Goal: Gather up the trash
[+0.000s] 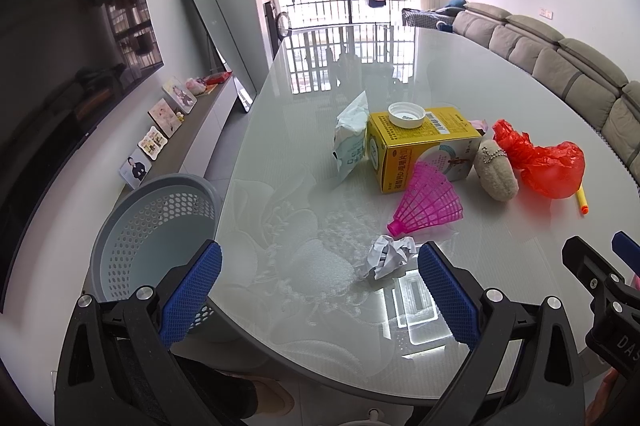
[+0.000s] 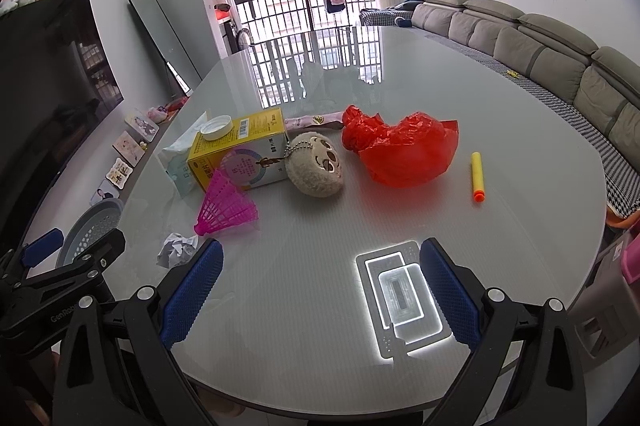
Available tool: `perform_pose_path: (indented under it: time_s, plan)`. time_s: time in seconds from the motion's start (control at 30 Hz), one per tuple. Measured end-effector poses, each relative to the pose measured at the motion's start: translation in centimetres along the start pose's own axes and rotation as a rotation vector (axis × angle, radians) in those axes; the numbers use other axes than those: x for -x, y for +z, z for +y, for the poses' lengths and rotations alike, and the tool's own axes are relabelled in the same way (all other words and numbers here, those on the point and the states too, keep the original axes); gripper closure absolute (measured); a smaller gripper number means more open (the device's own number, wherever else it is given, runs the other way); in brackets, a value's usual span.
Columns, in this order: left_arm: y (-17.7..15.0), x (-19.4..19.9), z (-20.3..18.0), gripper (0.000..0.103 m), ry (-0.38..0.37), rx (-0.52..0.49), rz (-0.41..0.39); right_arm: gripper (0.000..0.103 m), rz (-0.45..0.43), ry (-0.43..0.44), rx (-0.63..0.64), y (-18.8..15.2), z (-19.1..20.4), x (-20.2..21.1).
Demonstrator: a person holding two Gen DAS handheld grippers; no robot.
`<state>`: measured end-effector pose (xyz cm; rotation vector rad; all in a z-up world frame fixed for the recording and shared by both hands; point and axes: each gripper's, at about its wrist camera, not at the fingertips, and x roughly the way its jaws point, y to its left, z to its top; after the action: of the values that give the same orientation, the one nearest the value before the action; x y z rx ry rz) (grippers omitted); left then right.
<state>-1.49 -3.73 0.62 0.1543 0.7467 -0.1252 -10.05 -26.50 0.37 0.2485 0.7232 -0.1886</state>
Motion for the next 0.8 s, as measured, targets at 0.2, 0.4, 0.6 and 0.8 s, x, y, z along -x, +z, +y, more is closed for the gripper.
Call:
perform_pose_path:
  time_s: [0.2,0.4,0.6,0.8]
  plan:
    - [0.0,0.0,0.0,0.006,0.002,0.001,0.000,0.009,0.002,0.002,0.000,0.0,0.0,-0.1]
    - [0.0,0.0,0.0,0.006,0.002,0.000,-0.001,0.009,0.000,0.005,-0.001,0.0,-0.1,-0.1]
    - [-0.1,0.0,0.0,0.006,0.000,0.001,0.001,0.009,-0.001,0.009,-0.003,0.0,-0.2,-0.2]
    - [-0.1,-0.6,0.0,0.006,-0.002,0.002,0.017,0.009,0.010,0.024,-0.021,0.0,-1.2,-0.9]
